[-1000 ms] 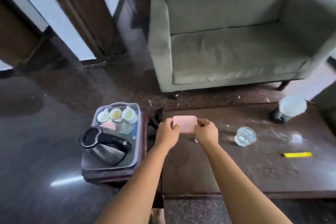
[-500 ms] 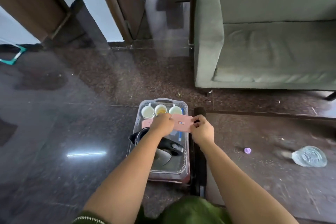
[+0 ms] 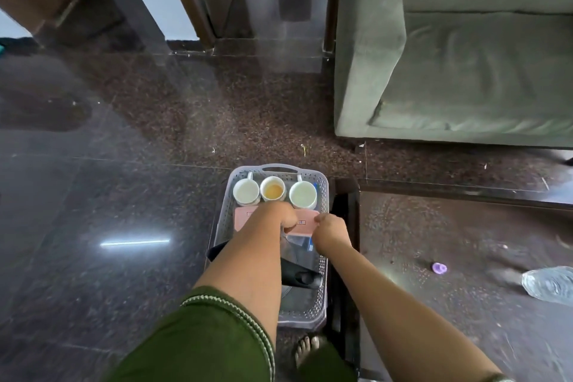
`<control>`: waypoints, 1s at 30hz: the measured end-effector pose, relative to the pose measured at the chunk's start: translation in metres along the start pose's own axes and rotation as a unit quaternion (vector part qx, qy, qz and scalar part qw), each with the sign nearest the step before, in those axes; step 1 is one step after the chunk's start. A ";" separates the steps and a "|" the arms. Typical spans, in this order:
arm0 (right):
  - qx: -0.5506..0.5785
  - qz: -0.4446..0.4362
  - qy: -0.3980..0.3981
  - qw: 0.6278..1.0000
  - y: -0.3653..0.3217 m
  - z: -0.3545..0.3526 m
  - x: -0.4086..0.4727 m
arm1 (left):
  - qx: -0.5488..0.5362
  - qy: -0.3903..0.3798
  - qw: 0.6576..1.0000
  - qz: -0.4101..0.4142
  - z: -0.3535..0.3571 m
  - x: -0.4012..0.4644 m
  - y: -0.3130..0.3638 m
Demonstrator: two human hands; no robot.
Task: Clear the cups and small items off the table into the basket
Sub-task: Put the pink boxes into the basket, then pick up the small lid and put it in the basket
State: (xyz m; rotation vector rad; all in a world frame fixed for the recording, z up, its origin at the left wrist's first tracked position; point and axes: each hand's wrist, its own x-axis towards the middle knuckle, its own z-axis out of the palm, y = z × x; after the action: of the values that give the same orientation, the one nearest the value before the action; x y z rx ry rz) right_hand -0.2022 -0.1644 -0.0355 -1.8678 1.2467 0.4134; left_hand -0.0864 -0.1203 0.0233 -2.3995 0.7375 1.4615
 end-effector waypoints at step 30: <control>-0.068 -0.103 0.149 0.981 0.054 -0.015 -0.002 | 0.077 0.234 0.969 0.014 0.028 -0.002 0.036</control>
State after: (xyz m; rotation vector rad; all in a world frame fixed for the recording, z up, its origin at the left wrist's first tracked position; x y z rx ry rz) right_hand -0.2530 -0.1833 -0.0496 -2.2122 1.2233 0.1107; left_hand -0.1279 -0.1372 0.0139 -2.6400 0.9448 0.8046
